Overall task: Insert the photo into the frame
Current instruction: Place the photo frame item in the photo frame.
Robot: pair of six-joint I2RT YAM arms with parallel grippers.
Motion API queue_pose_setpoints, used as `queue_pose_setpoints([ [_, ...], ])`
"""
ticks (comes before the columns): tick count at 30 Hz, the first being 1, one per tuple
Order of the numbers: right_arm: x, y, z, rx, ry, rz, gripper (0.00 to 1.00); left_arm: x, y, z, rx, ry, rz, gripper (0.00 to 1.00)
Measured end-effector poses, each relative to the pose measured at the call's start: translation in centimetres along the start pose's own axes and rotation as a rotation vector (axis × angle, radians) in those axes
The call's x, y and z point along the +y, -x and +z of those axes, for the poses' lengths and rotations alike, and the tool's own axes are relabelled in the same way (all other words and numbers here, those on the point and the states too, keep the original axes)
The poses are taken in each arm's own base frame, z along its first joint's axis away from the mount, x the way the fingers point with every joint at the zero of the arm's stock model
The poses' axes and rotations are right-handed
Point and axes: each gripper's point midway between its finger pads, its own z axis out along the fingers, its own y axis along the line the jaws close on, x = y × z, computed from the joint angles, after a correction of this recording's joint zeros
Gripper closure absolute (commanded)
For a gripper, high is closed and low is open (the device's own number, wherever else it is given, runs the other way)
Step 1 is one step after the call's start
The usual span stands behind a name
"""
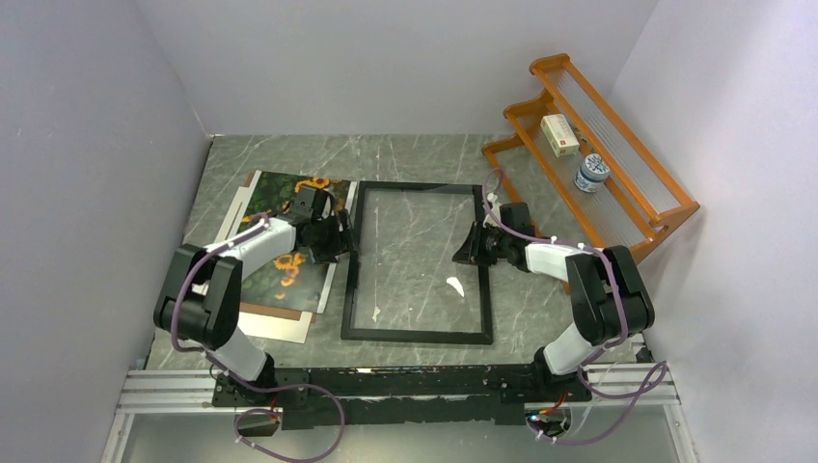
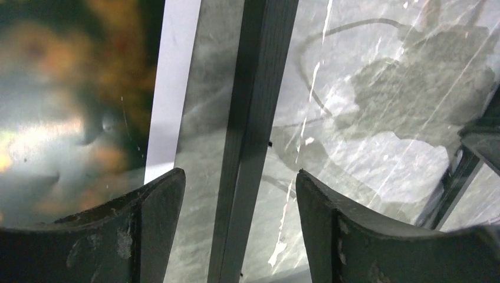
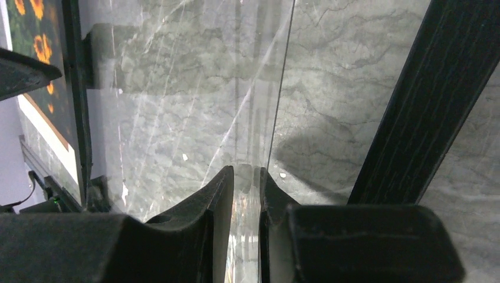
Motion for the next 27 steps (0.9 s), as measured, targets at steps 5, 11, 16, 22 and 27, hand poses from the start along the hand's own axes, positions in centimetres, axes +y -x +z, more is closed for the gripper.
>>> queue_pose_setpoints([
  [5, -0.1, 0.1, 0.1, -0.01, -0.023, -0.015, 0.75, 0.4, -1.7, -1.1, 0.03, -0.006, 0.001, 0.25],
  [11, -0.3, 0.1, 0.2, -0.017, -0.051, -0.03, 0.63, 1.2, -4.6, -2.0, 0.094, -0.004, 0.004, 0.25],
  [16, -0.5, 0.0, 0.2, -0.018, -0.069, -0.023, 0.5, 1.5, -6.3, -2.4, 0.125, -0.015, 0.008, 0.25],
  [22, -0.4, 0.6, 0.0, -0.014, -0.091, -0.006, 0.42, 1.5, -7.1, -2.7, 0.138, -0.026, 0.005, 0.25],
  [27, -0.5, 0.7, -0.1, -0.013, -0.107, 0.006, 0.35, 1.6, -7.1, -2.6, 0.139, -0.026, 0.003, 0.24],
])
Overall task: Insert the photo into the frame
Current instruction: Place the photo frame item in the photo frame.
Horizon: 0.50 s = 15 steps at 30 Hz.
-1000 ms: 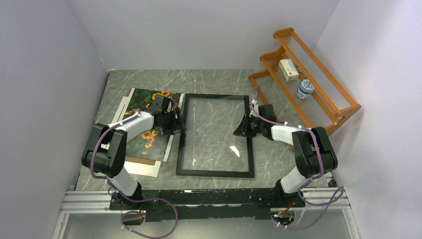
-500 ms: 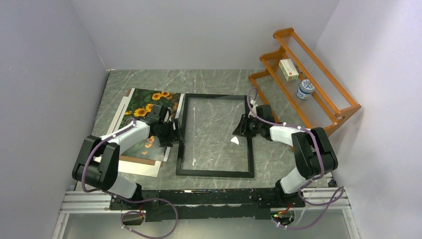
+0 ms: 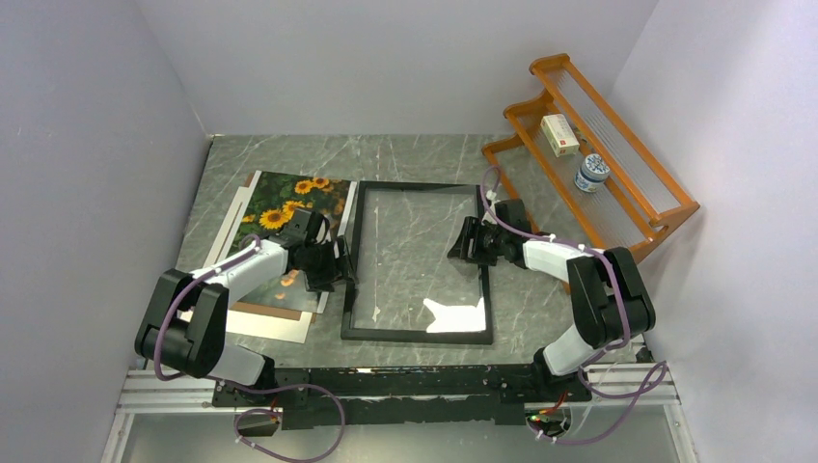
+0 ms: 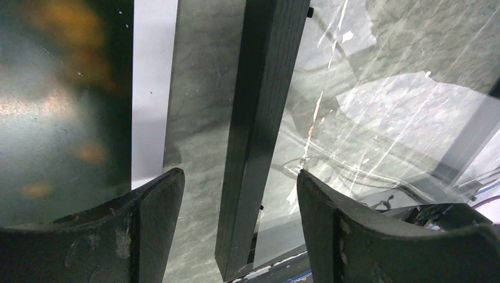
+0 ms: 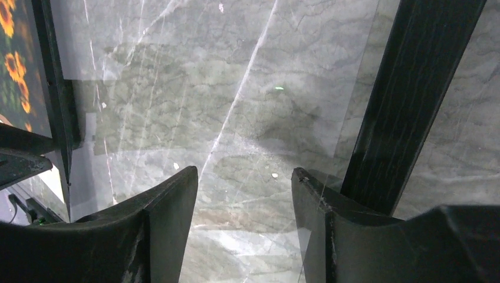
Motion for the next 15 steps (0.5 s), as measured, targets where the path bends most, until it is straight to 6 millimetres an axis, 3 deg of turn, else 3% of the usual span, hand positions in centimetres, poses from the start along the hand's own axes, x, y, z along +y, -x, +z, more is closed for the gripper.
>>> queue_pose_setpoints([
  [15, -0.2, 0.2, -1.3, -0.017, -0.054, 0.002, 0.25, 0.2, 0.1, 0.0, -0.006, 0.011, -0.001, 0.23],
])
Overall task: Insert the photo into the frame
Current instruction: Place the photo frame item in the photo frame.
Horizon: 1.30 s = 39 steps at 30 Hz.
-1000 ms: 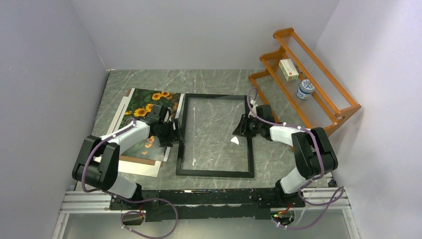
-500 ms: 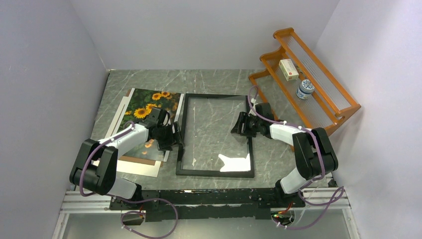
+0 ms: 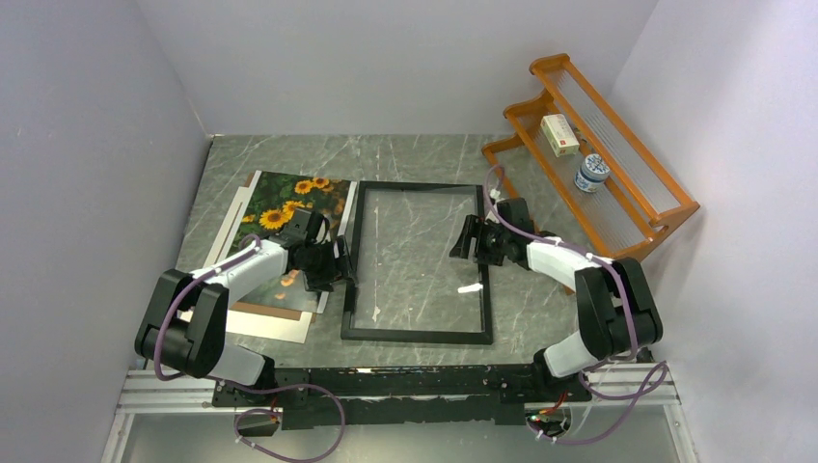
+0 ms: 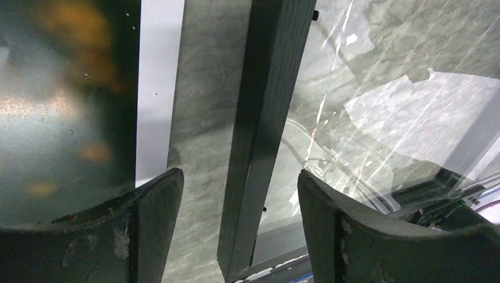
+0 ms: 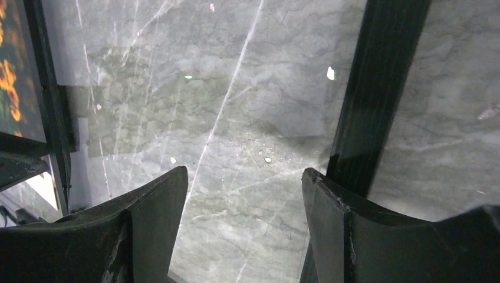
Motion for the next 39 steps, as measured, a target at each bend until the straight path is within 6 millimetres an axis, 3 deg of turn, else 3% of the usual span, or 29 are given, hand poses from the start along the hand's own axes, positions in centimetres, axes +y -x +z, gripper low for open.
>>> queue_pose_setpoints([
  [15, -2.0, 2.2, -4.0, -0.106, -0.203, 0.012, 0.23, 0.2, 0.0, 0.0, 0.0, 0.009, -0.001, 0.23],
  [20, -3.8, 1.4, -3.4, -0.076, -0.286, 0.033, 0.25, 0.1, 0.1, 0.0, -0.003, 0.006, 0.0, 0.23],
  [26, -5.4, 0.8, -1.6, -0.016, -0.344, 0.05, 0.39, -0.1, 0.4, 0.1, -0.017, -0.003, 0.004, 0.24],
  [31, -5.8, 0.6, -0.7, 0.01, -0.358, 0.054, 0.49, -0.1, 0.5, 0.1, -0.019, -0.004, 0.005, 0.24],
  [39, -5.6, 1.1, -0.5, 0.004, -0.353, 0.051, 0.5, -0.2, 0.5, 0.1, -0.021, -0.006, 0.006, 0.23],
])
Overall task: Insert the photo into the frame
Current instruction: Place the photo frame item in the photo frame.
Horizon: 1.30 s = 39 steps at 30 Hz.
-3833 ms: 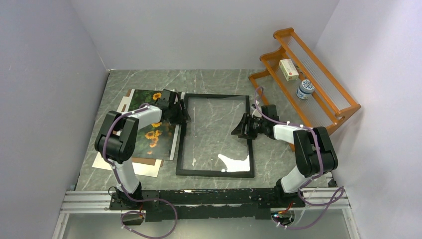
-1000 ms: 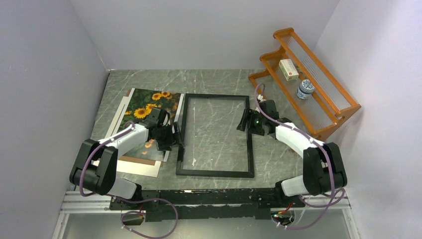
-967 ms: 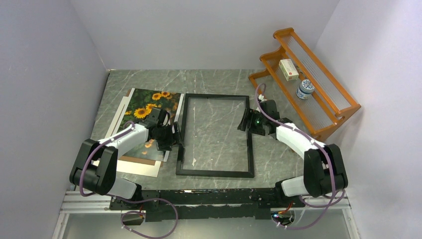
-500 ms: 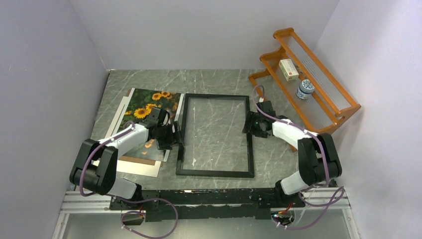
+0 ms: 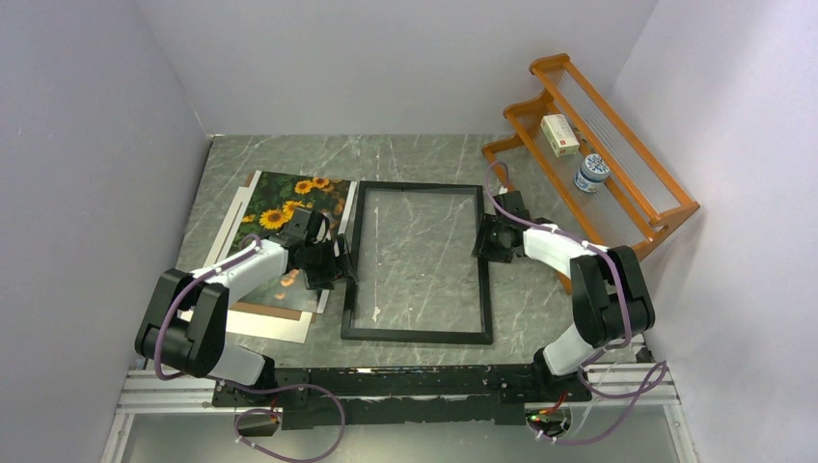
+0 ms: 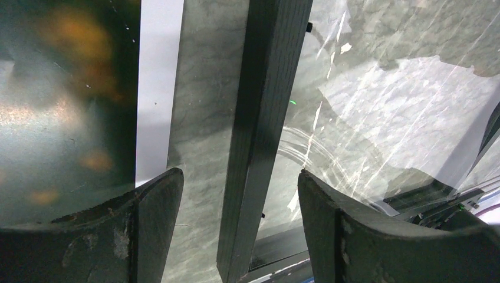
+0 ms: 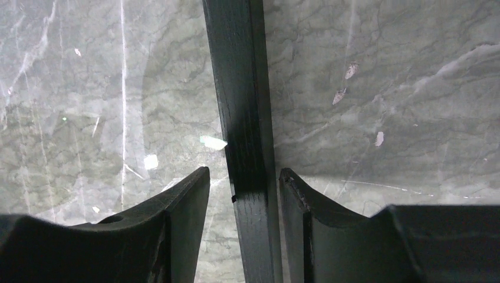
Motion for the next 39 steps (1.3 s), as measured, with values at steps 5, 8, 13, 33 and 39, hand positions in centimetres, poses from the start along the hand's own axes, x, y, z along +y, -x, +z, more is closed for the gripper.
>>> queue_pose_setpoints([
  [5, -0.1, 1.0, -0.4, -0.025, -0.022, 0.001, 0.41, 0.0, 0.0, 0.0, 0.0, 0.0, 0.0, 0.24],
  [8, 0.3, 2.6, -0.7, -0.054, -0.035, 0.002, 0.37, 0.0, 0.0, 0.0, 0.0, 0.0, 0.0, 0.24],
  [13, 1.1, 5.9, 0.3, -0.105, -0.054, 0.005, 0.31, 0.0, 0.1, 0.0, -0.002, 0.0, 0.0, 0.24],
  [33, 1.4, 12.6, 5.9, -0.191, -0.157, 0.033, 0.31, 0.1, 1.0, 1.2, -0.028, 0.004, -0.005, 0.24],
  [39, 1.2, 12.7, 6.1, -0.192, -0.162, 0.015, 0.34, 0.0, 1.2, 1.4, -0.036, -0.001, -0.005, 0.24],
])
